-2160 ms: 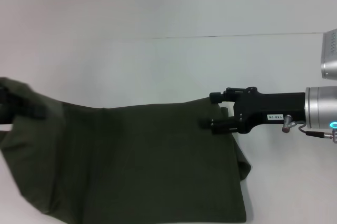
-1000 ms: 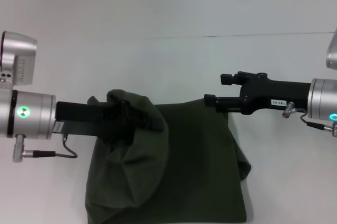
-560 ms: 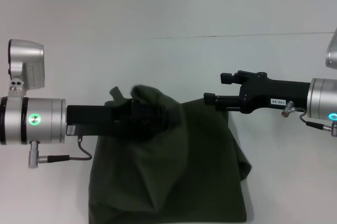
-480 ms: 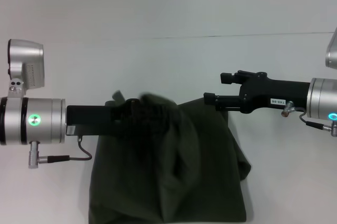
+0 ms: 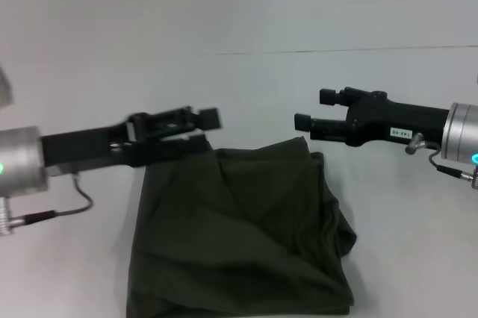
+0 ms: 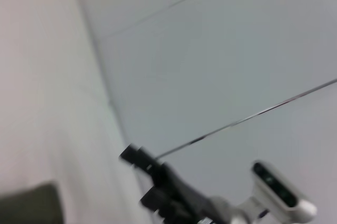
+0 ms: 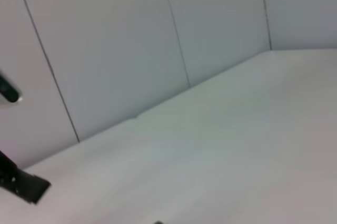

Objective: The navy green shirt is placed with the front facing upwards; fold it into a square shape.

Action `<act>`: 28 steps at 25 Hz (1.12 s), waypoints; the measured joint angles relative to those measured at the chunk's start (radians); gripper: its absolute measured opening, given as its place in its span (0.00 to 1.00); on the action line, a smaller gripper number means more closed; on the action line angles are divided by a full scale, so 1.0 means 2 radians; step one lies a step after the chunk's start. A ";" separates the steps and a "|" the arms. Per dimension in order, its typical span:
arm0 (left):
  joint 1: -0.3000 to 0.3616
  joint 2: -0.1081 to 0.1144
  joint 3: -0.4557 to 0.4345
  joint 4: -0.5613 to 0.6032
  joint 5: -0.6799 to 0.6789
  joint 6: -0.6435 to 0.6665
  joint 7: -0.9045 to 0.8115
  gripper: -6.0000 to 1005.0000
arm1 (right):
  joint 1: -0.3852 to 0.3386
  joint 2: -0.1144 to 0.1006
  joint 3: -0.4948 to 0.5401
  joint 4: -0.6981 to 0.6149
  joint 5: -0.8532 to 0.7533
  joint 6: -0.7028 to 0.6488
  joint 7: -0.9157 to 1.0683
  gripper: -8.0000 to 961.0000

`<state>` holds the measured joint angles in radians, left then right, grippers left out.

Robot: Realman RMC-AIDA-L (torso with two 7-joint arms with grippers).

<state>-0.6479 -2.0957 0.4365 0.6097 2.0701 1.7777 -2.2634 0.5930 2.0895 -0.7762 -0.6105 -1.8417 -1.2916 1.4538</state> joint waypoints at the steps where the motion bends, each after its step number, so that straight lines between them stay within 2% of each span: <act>1: 0.006 0.003 0.000 0.001 -0.011 0.006 0.014 0.84 | -0.001 0.000 0.000 0.000 0.005 -0.001 0.002 0.94; 7: 0.053 0.021 0.000 0.008 -0.059 0.042 0.146 0.88 | -0.004 -0.003 -0.001 -0.015 0.019 -0.048 0.034 0.94; 12: 0.091 0.027 0.001 0.011 -0.062 0.057 0.253 0.90 | 0.006 -0.006 -0.022 -0.054 -0.002 -0.107 0.085 0.94; 13: 0.108 0.027 0.001 0.015 -0.062 0.067 0.306 0.90 | 0.009 -0.006 -0.033 -0.065 -0.008 -0.113 0.102 0.94; 14: 0.108 0.027 0.001 0.015 -0.062 0.067 0.306 0.90 | 0.013 -0.006 -0.047 -0.082 -0.015 -0.117 0.125 0.94; 17: 0.133 0.019 0.000 0.030 -0.063 0.075 0.376 0.90 | 0.032 -0.006 -0.083 -0.130 -0.048 -0.120 0.205 0.94; 20: 0.146 0.015 -0.001 0.042 -0.062 0.071 0.396 0.90 | 0.068 -0.007 -0.121 -0.178 -0.097 -0.131 0.319 0.94; 22: 0.166 0.012 -0.004 0.049 -0.061 0.071 0.442 0.90 | 0.093 -0.008 -0.141 -0.195 -0.126 -0.148 0.374 0.94; 28: 0.198 0.005 -0.020 0.066 -0.057 0.077 0.524 0.90 | 0.172 0.003 -0.207 -0.245 -0.225 -0.196 0.520 0.93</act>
<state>-0.2526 -2.0865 0.3963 0.7419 1.9566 1.9308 -1.2153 0.9365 2.0960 -1.1894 -1.1011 -2.2927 -1.6832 2.4937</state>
